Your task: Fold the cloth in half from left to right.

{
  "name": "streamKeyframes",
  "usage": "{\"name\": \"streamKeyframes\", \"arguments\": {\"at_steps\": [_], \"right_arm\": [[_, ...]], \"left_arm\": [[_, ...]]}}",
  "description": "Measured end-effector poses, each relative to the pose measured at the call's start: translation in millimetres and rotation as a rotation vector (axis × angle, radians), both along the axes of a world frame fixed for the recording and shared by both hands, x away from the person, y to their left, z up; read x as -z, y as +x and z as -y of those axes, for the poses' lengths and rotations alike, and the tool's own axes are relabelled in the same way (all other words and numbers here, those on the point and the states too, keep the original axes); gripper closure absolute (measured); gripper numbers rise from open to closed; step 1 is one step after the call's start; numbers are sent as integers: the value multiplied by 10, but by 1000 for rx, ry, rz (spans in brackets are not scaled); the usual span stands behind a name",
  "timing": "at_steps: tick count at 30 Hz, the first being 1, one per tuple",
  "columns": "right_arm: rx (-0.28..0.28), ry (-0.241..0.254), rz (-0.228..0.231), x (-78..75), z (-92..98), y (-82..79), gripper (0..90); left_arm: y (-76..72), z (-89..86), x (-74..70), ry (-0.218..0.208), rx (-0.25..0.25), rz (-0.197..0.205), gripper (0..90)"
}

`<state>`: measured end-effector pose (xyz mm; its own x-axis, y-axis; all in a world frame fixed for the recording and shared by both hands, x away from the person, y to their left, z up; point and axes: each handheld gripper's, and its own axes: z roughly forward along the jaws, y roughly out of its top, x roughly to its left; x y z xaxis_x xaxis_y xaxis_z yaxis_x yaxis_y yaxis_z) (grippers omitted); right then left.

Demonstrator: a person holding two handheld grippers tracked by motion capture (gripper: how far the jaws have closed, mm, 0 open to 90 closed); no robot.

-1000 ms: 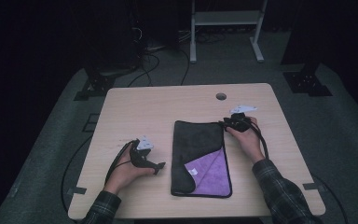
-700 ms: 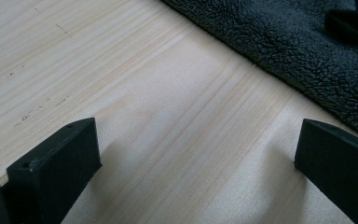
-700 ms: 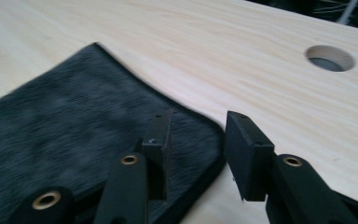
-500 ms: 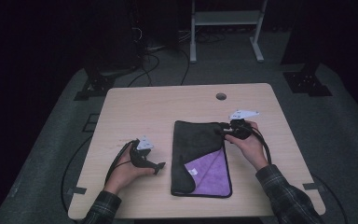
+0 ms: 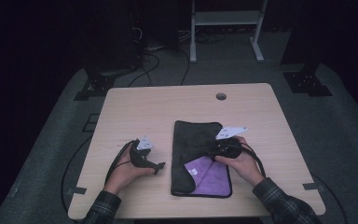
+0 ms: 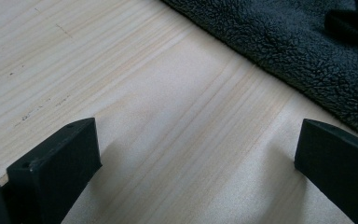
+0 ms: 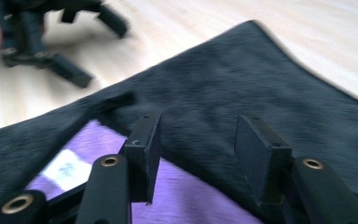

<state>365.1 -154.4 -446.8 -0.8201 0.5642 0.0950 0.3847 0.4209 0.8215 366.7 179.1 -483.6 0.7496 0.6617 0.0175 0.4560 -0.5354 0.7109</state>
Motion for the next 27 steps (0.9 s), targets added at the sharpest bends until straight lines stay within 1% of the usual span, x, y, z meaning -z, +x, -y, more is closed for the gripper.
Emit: {"name": "streamKeyframes", "arguments": {"at_steps": [4, 8, 10, 16, 19, 20, 22, 23, 27], "right_arm": [[-63, -1, -16, 41, -178, -67, 495], [-103, 10, -36, 78, -345, -113, 493], [-122, 8, -37, 98, -425, -125, 492], [-162, -19, -52, 202, -641, -139, 488], [-174, -53, -53, 272, -712, -144, 489], [-174, -58, -59, 295, -725, -149, 491], [-177, -75, -40, 325, -744, -160, 513], [-176, -81, -26, 326, -746, -168, 544], [-178, -96, -9, 320, -743, -193, 704]], "left_arm": [[1, -1, 0, 1, 1, 1, 0], [2, -1, 0, 1, 2, 2, 0], [2, -1, 0, 2, 2, 2, 0], [2, -1, 0, 1, 1, 2, 0], [0, 0, 0, 0, 0, 1, 0], [0, 0, 0, 0, 0, 0, 0], [0, 0, 1, 0, 0, 0, 0], [0, 0, 0, 0, 0, 0, 0], [0, 1, 1, -1, -1, 0, 0]]}}
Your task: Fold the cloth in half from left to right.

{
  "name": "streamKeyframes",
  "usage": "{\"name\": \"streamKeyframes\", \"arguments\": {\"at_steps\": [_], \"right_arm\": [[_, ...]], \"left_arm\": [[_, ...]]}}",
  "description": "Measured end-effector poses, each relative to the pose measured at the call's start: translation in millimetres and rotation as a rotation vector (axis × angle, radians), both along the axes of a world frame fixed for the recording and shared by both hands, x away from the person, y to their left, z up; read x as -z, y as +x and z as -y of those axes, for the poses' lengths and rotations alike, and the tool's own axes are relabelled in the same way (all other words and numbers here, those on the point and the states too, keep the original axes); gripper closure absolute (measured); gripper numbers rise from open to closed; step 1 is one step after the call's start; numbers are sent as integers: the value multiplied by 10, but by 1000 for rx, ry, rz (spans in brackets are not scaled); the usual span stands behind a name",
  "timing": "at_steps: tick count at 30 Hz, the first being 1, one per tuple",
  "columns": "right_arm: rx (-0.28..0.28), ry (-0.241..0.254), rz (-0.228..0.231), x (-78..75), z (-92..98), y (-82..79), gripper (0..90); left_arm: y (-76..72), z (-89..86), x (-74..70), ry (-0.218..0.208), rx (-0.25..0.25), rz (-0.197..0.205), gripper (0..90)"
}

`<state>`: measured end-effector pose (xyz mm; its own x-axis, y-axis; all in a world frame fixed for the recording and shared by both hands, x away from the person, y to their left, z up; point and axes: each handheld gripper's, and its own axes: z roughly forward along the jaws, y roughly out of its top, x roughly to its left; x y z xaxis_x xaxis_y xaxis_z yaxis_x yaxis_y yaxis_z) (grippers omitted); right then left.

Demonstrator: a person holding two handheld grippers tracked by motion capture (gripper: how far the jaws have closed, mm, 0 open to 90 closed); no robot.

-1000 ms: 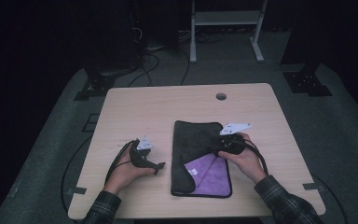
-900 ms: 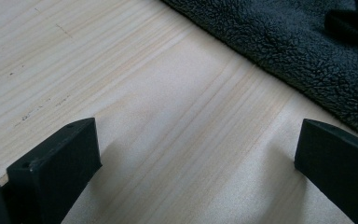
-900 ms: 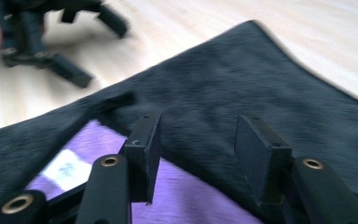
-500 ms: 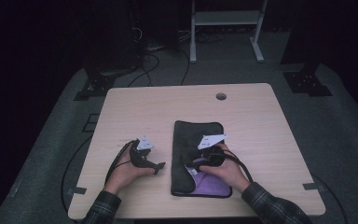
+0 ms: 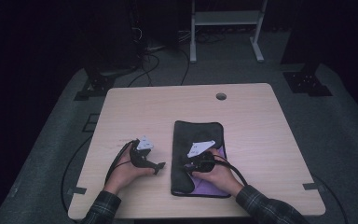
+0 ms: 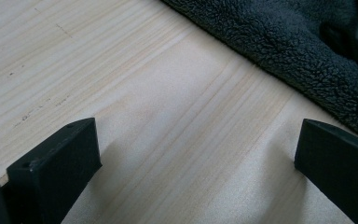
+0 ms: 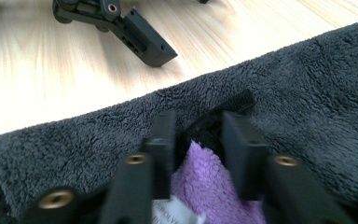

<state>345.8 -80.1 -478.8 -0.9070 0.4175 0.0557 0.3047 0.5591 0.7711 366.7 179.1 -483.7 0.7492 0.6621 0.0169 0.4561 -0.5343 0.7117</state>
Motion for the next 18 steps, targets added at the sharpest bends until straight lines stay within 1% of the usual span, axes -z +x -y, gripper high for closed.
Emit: {"name": "streamKeyframes", "arguments": {"at_steps": [2, 3, 4, 6, 9, 10, 15, 18], "right_arm": [[4, 4, 0, -11, 12, 0, 773], [5, 7, -2, -18, 20, 3, 789], [8, 18, -14, -26, 33, 11, 804], [9, 30, -30, -44, 56, 20, 813], [9, 62, -50, -100, 108, 21, 815], [8, 70, -46, -121, 129, 17, 815], [0, 96, -57, -217, 277, -77, 814], [3, 97, -44, -278, 388, -152, 814]], "left_arm": [[1, -1, -1, 1, 1, 0, 0], [0, -1, -1, 1, 1, 0, 0], [0, 0, 0, 0, 0, 0, 0], [0, -1, 0, 1, 1, -1, 0], [2, -1, -1, 1, 2, 2, 0], [2, -2, -1, 2, 2, 1, 0], [-1, -1, -1, 2, 0, 0, 0], [-3, 2, 1, -3, -3, 0, 0]]}}
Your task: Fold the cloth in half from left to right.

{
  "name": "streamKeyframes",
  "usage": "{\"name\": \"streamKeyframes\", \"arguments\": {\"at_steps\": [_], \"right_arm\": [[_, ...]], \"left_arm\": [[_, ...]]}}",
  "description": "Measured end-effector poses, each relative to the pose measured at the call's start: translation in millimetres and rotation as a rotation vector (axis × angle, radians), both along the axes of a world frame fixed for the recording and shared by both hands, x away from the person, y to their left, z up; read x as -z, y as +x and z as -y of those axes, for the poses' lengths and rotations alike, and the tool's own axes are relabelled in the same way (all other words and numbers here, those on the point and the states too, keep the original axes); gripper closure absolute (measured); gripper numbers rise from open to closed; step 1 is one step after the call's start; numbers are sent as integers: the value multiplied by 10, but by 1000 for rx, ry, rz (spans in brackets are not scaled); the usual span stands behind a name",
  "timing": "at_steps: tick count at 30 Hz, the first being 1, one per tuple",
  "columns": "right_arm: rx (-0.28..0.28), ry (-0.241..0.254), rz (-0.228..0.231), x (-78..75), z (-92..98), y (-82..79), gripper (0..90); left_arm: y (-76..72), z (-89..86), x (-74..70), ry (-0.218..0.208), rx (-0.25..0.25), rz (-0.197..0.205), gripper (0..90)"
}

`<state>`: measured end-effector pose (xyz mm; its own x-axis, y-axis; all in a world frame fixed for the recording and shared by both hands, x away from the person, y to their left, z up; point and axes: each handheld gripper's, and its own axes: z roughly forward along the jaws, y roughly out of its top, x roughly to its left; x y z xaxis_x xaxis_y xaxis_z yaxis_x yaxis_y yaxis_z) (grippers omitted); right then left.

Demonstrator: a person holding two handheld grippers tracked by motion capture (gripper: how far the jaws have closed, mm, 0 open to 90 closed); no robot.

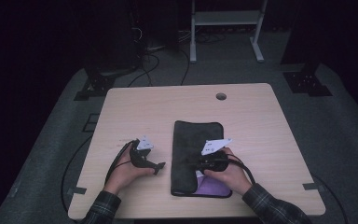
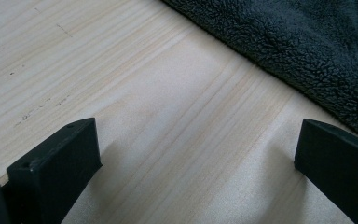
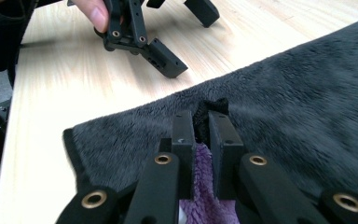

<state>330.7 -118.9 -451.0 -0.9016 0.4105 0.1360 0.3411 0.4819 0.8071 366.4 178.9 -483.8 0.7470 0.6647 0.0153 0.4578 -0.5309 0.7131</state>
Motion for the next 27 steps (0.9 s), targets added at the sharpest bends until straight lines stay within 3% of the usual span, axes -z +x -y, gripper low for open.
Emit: {"name": "streamKeyframes", "arguments": {"at_steps": [12, 19, 27], "right_arm": [[49, 1, 2, -53, 439, -284, 814], [77, 10, -24, -38, 628, -454, 813], [83, -109, -8, 114, 745, -548, 756]], "left_arm": [[-6, -1, 0, 1, -1, 0, 0], [-7, -3, -1, 4, -2, 0, 0], [-8, 0, 1, -1, -5, 1, 0]]}}
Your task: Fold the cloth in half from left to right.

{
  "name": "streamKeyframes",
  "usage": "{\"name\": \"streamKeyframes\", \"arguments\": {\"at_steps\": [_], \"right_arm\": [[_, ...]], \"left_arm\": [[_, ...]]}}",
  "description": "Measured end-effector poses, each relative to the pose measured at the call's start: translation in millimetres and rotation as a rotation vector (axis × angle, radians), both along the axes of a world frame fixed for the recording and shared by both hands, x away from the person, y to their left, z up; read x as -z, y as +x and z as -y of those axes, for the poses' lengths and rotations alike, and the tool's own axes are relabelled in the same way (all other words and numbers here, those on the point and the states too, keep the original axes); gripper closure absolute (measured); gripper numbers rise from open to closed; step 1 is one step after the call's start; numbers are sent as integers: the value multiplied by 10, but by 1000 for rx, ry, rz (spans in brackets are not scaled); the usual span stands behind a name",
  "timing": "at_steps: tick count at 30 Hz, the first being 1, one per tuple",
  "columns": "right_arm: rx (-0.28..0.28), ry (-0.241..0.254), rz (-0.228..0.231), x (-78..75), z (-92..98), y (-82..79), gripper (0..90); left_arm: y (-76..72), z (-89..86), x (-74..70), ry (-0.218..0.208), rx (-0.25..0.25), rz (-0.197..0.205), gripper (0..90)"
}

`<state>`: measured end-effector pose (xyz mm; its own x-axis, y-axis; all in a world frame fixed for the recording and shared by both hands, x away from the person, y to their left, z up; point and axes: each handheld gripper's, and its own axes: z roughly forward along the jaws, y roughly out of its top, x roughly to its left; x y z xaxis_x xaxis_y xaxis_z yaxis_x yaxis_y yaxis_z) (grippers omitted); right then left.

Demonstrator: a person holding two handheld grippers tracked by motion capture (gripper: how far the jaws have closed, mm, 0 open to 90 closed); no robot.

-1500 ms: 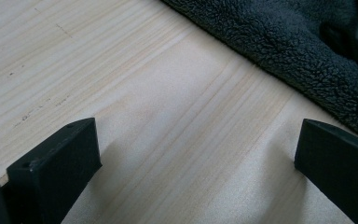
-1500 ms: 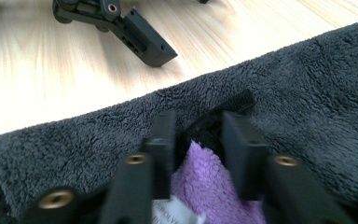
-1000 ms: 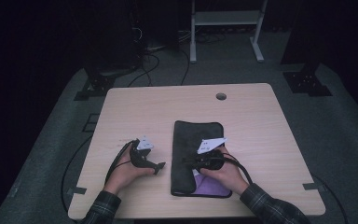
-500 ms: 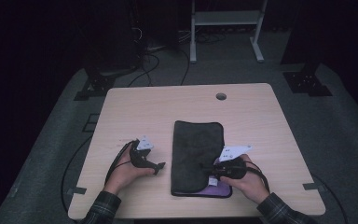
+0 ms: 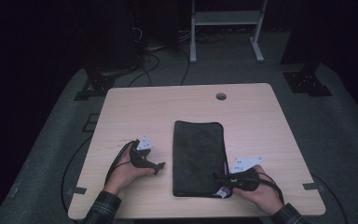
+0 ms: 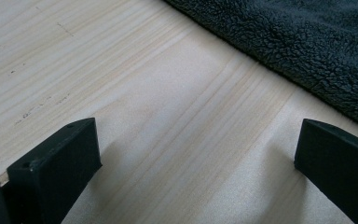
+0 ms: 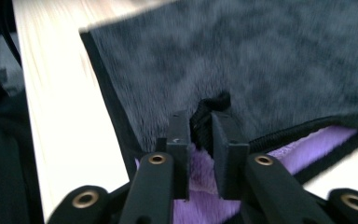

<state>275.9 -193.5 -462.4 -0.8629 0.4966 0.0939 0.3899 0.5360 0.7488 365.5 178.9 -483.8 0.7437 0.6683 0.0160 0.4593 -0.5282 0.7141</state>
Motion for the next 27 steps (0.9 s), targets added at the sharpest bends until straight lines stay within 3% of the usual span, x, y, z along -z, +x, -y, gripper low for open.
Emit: {"name": "streamKeyframes", "arguments": {"at_steps": [2, 6, 11, 18, 24, 27], "right_arm": [[-6, -23, -11, 32, 25, -17, 711], [-1, -19, -16, 30, 110, -63, 673], [13, -78, -26, 54, 260, -122, 637], [79, -4, 5, -38, 538, -176, 562], [161, 23, 36, -53, 762, -117, 518], [167, 19, 45, -45, 771, -40, 499]], "left_arm": [[-1, 1, 0, -1, -1, -1, 0], [-1, 0, 0, 0, 0, 0, 0], [-4, 2, 1, -3, -4, -3, 0], [-1, 0, 0, 0, 0, 1, 0], [-1, 0, 0, 0, 0, 1, 0], [-1, 0, 0, 0, 0, 1, 0]]}}
